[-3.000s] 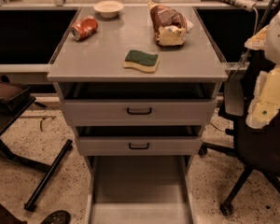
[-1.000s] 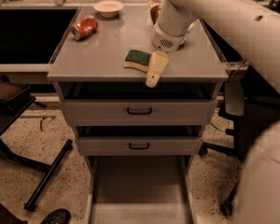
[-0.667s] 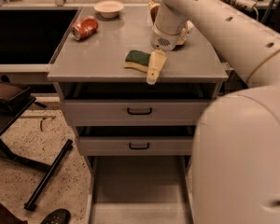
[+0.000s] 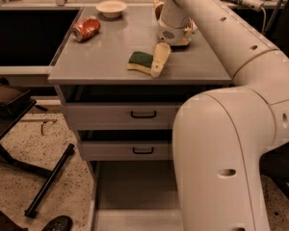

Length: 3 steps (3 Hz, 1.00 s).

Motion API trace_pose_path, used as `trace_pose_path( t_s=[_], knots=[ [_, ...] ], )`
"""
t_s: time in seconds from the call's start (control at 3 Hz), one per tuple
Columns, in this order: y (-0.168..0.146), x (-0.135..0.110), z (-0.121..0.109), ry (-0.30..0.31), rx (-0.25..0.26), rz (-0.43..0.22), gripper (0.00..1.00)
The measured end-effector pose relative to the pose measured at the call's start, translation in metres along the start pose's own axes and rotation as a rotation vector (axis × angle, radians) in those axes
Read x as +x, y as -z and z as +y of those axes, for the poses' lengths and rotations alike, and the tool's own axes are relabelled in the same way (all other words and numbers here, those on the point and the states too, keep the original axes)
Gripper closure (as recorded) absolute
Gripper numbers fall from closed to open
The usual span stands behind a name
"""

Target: Place sponge into bottom drawer

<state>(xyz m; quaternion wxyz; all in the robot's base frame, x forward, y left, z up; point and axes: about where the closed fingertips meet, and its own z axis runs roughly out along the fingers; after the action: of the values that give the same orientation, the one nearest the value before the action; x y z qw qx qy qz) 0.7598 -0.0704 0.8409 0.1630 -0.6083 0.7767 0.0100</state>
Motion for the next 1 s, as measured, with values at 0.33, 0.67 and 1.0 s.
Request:
trace_pose_path(
  t_s=[0.33,0.67,1.0],
  knots=[
    [0.0000,0.0000,0.0000,0.000,0.000,0.000,0.00],
    [-0.0001,0.0000,0.0000,0.000,0.000,0.000,0.19],
    [-0.0001,0.0000,0.0000,0.000,0.000,0.000,0.42]
  ],
)
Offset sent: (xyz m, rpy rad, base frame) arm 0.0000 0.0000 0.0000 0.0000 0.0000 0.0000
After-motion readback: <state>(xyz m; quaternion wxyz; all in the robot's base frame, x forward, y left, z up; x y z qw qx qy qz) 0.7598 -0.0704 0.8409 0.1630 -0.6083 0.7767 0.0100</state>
